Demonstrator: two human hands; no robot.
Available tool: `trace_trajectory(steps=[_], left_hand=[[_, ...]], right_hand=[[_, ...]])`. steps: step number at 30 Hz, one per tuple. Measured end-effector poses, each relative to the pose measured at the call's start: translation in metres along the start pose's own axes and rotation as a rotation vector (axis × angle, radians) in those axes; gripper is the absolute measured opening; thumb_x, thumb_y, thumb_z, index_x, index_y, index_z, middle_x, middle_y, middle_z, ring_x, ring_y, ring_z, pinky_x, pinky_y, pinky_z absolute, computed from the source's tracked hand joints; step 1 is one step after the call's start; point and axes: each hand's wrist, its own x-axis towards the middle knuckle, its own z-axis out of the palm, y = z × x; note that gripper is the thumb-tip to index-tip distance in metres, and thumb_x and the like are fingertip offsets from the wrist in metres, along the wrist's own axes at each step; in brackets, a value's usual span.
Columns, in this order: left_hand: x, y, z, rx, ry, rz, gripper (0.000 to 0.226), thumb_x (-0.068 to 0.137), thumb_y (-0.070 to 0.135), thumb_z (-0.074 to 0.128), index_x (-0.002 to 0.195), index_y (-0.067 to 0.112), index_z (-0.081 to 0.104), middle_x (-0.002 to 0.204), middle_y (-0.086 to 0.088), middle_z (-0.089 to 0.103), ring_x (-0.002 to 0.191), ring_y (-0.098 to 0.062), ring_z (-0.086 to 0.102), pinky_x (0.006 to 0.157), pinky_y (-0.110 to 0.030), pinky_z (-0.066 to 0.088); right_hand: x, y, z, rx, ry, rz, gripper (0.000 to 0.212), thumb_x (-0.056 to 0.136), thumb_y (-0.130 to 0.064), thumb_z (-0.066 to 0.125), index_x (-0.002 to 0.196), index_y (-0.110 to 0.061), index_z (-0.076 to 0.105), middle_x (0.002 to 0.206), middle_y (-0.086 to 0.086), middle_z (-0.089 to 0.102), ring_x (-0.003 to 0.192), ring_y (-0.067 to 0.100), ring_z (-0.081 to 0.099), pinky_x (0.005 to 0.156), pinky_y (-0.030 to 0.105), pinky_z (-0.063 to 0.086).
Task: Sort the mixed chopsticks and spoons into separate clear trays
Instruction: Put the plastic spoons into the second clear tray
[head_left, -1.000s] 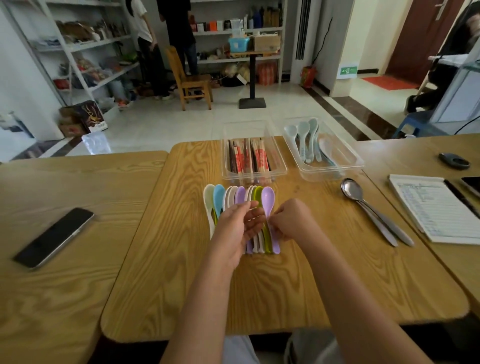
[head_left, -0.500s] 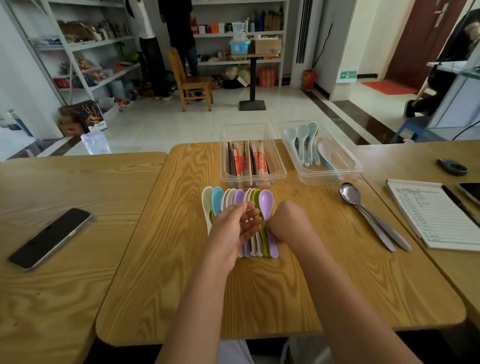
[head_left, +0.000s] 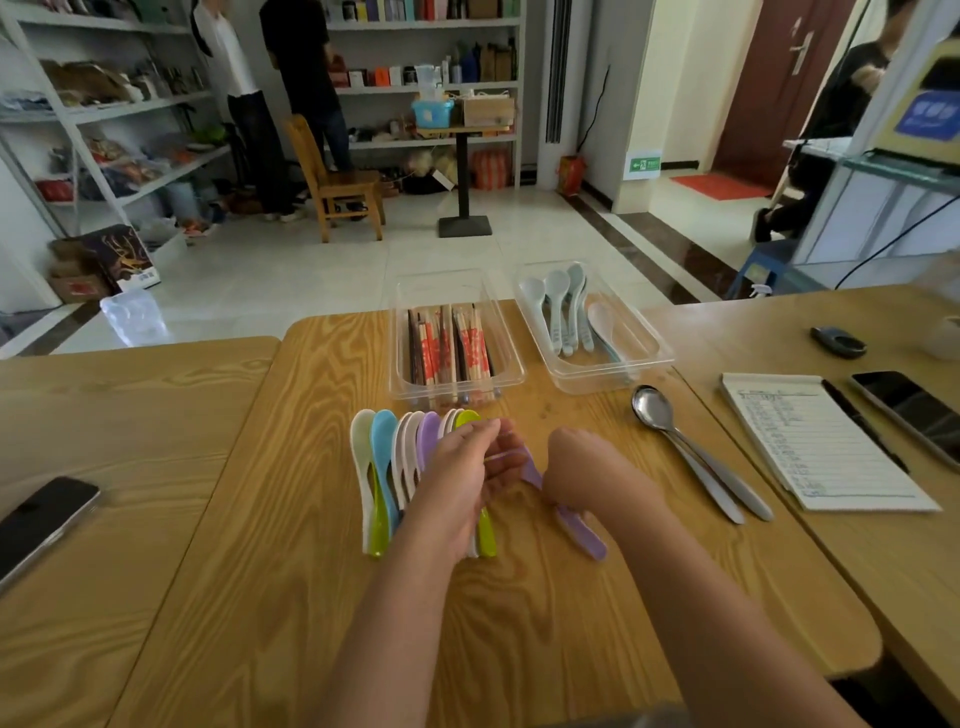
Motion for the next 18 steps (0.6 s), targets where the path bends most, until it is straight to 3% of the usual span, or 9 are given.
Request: trace_trajectory(steps=[3,6,9,12,15,18], left_hand=[[0.013,0.015,0.016,-0.011,-0.040,0.023,0.021,0.103,0.016,0.047,0.100,0.006,0.066,0.091,-0.011,0.068,0.077,-0.019,0.065,0.071,-0.029,0.054],[0.030,0.033,0.025,-0.020,-0.099,0.069,0.023,0.103,0.016,0.046,0.108,0.003,0.064,0.093,-0.012,0.068,0.080,-0.020,0.065,0.075,-0.029,0.053],[0.055,0.052,0.041,0.028,-0.164,0.075,0.023,0.103,0.019,0.047,0.110,0.004,0.063,0.097,-0.012,0.071,0.086,-0.021,0.068,0.078,-0.030,0.056],[0.086,0.064,0.068,0.064,-0.229,0.010,0.023,0.103,0.019,0.047,0.113,0.004,0.062,0.101,-0.013,0.071,0.090,-0.022,0.068,0.085,-0.033,0.056],[0.117,0.070,0.091,0.068,-0.210,-0.024,0.021,0.103,0.017,0.048,0.114,0.004,0.061,0.105,-0.016,0.070,0.089,-0.022,0.068,0.089,-0.035,0.055],[0.140,0.074,0.102,0.089,-0.201,-0.026,0.018,0.103,0.017,0.048,0.108,0.007,0.062,0.100,-0.013,0.070,0.083,-0.019,0.067,0.080,-0.030,0.057]], right_hand=[[0.019,0.021,-0.011,0.080,-0.074,0.046,0.014,0.087,-0.012,0.063,0.076,-0.007,0.056,0.074,0.005,0.057,0.066,0.018,0.056,0.051,0.026,0.042],[0.043,0.050,-0.047,0.262,-0.007,0.129,0.015,0.086,-0.013,0.065,0.091,0.001,0.071,0.074,0.011,0.068,0.055,0.016,0.057,0.054,0.027,0.052],[0.078,0.075,-0.097,0.340,0.208,0.216,0.012,0.084,-0.013,0.072,0.080,-0.001,0.069,0.075,0.014,0.070,0.056,0.018,0.060,0.054,0.027,0.049],[0.113,0.082,-0.131,0.296,0.330,0.252,0.025,0.082,-0.015,0.076,0.064,-0.003,0.063,0.052,0.007,0.062,0.041,0.016,0.055,0.045,0.024,0.042],[0.143,0.078,-0.145,0.180,0.321,0.294,0.026,0.077,-0.007,0.074,0.055,-0.003,0.060,0.045,0.007,0.057,0.040,0.019,0.055,0.044,0.021,0.040],[0.159,0.065,-0.147,0.045,0.208,0.329,0.020,0.062,0.001,0.080,0.057,-0.002,0.060,0.055,0.009,0.060,0.051,0.021,0.063,0.052,0.024,0.047]])
